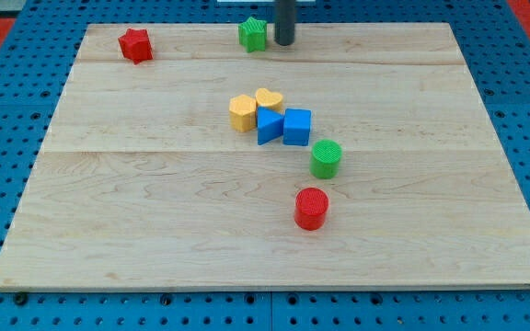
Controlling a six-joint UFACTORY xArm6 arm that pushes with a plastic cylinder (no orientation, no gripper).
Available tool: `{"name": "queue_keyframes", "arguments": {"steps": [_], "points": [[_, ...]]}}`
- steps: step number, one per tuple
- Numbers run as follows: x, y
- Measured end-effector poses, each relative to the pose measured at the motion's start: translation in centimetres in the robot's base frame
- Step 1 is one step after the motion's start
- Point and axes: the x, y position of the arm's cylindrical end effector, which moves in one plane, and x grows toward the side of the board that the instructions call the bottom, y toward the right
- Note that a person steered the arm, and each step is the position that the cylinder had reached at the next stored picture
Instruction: Slide the green star to the parallel right of the red star
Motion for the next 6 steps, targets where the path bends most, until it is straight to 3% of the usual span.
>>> {"name": "queue_keyframes", "arguments": {"steps": [1, 2, 3, 6], "points": [[2.5, -5.5], [2.3, -14.6], [-3.0, -15.2], [-1.7, -0.8]]}}
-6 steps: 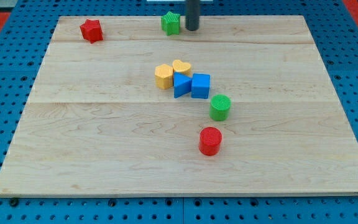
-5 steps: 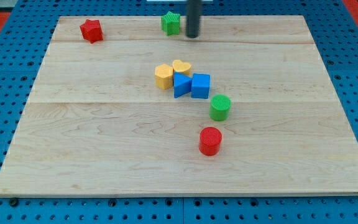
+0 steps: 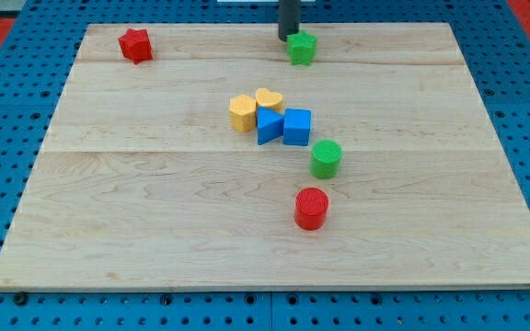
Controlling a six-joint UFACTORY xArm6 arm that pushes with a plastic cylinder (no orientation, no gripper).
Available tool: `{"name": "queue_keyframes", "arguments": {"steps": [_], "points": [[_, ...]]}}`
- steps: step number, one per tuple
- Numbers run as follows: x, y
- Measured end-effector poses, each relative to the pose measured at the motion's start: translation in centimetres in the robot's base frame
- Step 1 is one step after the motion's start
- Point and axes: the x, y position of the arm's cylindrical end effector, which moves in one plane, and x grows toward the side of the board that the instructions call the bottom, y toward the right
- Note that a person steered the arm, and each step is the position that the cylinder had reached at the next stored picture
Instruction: Slide the green star to the parallel right of the red star
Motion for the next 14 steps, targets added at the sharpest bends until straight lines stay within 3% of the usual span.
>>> {"name": "queue_keyframes", "arguments": {"steps": [2, 3, 4, 5, 6, 8, 9, 11, 12, 13, 14], "points": [[4.2, -11.6], [9.4, -4.9], [10.0, 5.4], [5.8, 10.3], [2.6, 8.1], [2.0, 0.9], [6.4, 4.8], [4.8, -4.3], [6.4, 0.5], [2.2, 3.8], [-0.9, 0.5]]}}
